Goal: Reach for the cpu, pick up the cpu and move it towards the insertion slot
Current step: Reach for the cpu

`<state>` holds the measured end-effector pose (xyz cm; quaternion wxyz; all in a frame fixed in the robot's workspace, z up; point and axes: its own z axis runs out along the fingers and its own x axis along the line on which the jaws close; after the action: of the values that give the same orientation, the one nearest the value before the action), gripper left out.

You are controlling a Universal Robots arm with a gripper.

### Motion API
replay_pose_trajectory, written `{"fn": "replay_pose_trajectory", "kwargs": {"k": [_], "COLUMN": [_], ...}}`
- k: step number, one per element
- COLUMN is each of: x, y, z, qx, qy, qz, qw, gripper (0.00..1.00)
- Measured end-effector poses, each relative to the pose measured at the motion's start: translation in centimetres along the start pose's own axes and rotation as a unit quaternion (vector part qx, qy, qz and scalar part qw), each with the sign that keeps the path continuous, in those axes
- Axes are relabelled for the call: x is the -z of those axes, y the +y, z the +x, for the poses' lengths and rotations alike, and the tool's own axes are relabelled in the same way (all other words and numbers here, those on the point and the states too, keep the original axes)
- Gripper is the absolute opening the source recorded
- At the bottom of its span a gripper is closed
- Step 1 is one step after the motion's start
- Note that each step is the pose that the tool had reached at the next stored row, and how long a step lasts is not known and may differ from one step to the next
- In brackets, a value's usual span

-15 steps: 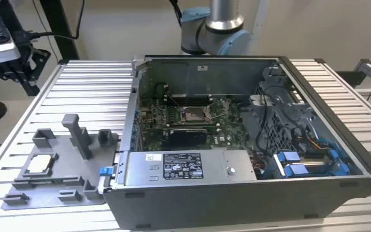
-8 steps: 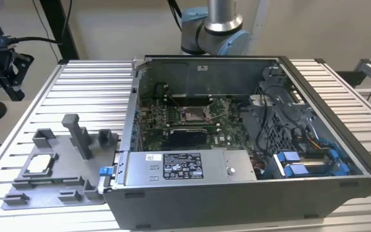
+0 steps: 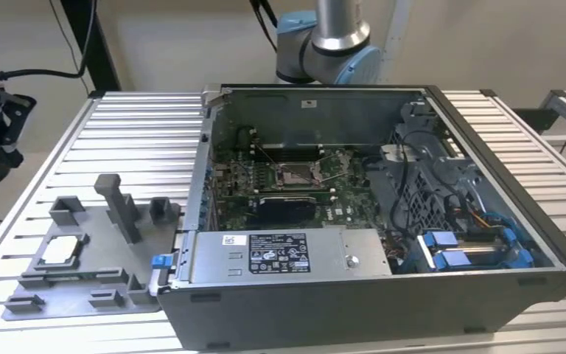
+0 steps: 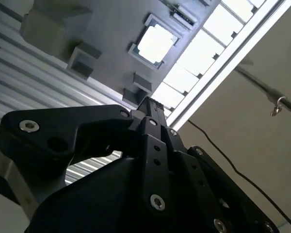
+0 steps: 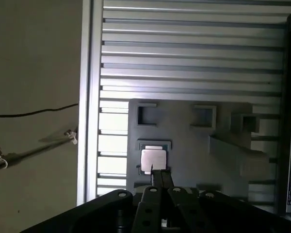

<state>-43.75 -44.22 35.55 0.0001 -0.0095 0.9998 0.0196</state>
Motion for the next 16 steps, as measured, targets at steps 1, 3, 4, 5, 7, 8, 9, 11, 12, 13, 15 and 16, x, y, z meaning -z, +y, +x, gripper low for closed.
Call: {"fn": "replay_pose_trajectory", "kwargs": {"k": [1,3,4,5,7,8,9,11,12,13,15,16], "x": [0.00,0.00,-0.01,0.00,0.00,0.00,0.00,0.00,0.00,0.00,0.00,0.00], "y": [0.00,-0.01,-0.01,0.00,-0.01,0.00,0.00,0.00,0.00,0.00,0.00,0.00], "z": [0.02,0.06,0.07,0.09,0.13,0.15,0.17,0.21,0.23,0.25,0.28,0.30], "qx": [0.000,0.000,0.000,0.000,0.000,0.000,0.000,0.000,0.000,0.000,0.000,0.000], "qy": [0.0000,0.0000,-0.0001,0.0000,0.0000,0.0001,0.0000,0.0000,0.0000,0.0000,0.0000,0.0000], "qz": [0.0000,0.0000,0.0000,0.0000,0.0000,0.0000,0.0000,0.0000,0.0000,0.0000,0.0000,0.0000], "qw": [1.00000,1.00000,1.00000,1.00000,1.00000,1.00000,1.00000,1.00000,1.00000,1.00000,1.00000,1.00000], "gripper": [0.00,0.00,0.00,0.00,0.00,0.00,0.00,0.00,0.00,0.00,0.00,0.00]}}
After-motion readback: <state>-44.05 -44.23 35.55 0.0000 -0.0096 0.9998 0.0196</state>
